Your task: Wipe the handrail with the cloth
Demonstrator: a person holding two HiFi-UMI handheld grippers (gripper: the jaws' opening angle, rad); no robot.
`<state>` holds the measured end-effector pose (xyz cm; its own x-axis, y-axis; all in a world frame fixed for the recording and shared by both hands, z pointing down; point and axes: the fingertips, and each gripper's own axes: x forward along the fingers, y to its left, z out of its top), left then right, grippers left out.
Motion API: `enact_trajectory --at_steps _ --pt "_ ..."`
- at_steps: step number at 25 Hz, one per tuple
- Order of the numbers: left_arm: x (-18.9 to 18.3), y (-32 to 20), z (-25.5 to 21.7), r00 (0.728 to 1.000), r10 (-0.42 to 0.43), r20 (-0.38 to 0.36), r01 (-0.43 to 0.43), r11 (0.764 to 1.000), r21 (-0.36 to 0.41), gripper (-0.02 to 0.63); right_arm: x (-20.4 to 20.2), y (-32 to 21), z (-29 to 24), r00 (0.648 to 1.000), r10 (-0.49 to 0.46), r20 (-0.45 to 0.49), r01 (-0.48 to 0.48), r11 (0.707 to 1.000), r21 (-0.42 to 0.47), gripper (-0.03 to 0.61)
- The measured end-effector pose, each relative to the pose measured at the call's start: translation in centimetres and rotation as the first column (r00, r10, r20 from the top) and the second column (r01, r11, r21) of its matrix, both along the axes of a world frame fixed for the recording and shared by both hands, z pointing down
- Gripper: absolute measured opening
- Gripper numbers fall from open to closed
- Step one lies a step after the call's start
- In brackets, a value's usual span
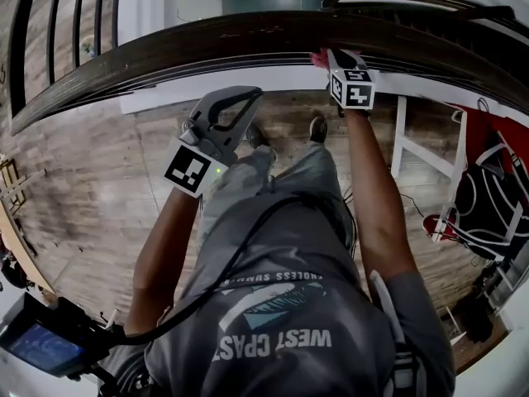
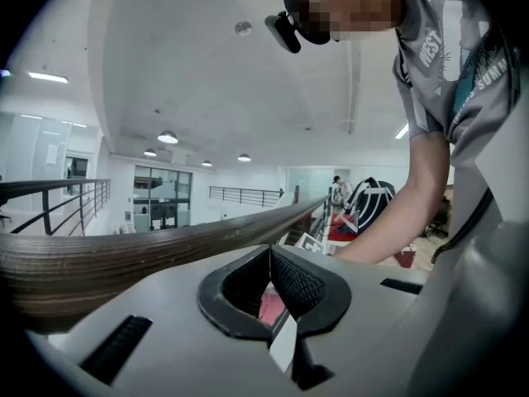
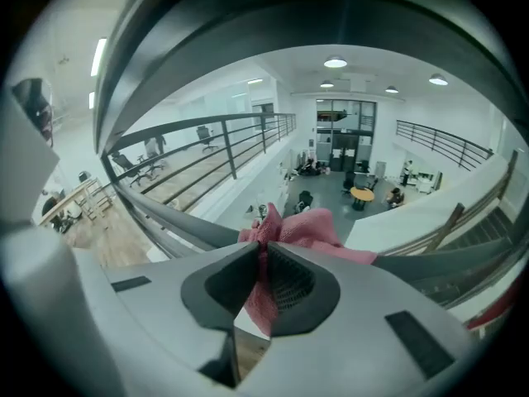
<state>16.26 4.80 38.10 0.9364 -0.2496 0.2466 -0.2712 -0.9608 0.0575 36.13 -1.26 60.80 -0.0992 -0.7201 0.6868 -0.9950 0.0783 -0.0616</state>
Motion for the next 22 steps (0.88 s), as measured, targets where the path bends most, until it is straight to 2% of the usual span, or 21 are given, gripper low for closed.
enact_trajectory --at_steps 2,5,7,10,13,15,18,22 --pt "1.6 0.5 -0.5 1.0 -0.002 0.009 0.002 1.0 0.014 0.006 -0.9 -0.2 0.0 0.998 -0.056 0.017 0.056 0.998 0.006 0.029" --pt "5.6 1.7 -0.9 1.0 -0.025 0.016 0.025 1.0 0.015 0.006 1.1 0.8 -0.1 0.993 -0.11 0.044 0.11 0.994 0.018 0.029" --pt "8.9 2.7 -0.5 0.999 -0.037 0.033 0.036 0.999 0.023 0.006 4.8 1.9 0.0 0.993 -0.113 0.044 0.112 0.993 0.023 0.029" --pt "13.6 4.2 0.1 0.998 -0.056 0.035 0.055 0.998 0.029 0.006 12.9 4.4 0.4 0.998 -0.051 0.041 0.05 0.998 0.027 0.029" --pt "15.4 4.4 0.1 0.997 -0.081 0.018 0.081 0.997 0.018 0.006 20.3 6.2 0.5 1.0 0.018 0.005 -0.018 1.0 0.002 0.029" --pt "15.6 4.1 0.1 0.995 -0.096 0.01 0.096 0.995 0.013 0.006 23.5 6.6 0.0 0.999 0.049 -0.018 -0.049 0.999 -0.016 0.029" --pt "15.9 3.8 -0.3 0.992 -0.125 -0.025 0.125 0.992 -0.005 0.006 25.0 7.1 -0.3 0.998 0.055 -0.032 -0.057 0.997 -0.052 0.029" --pt "16.5 4.4 -0.5 0.99 -0.138 -0.034 0.138 0.99 -0.003 0.006 22.4 6.3 0.0 0.998 0.057 -0.003 -0.057 0.997 -0.057 0.029"
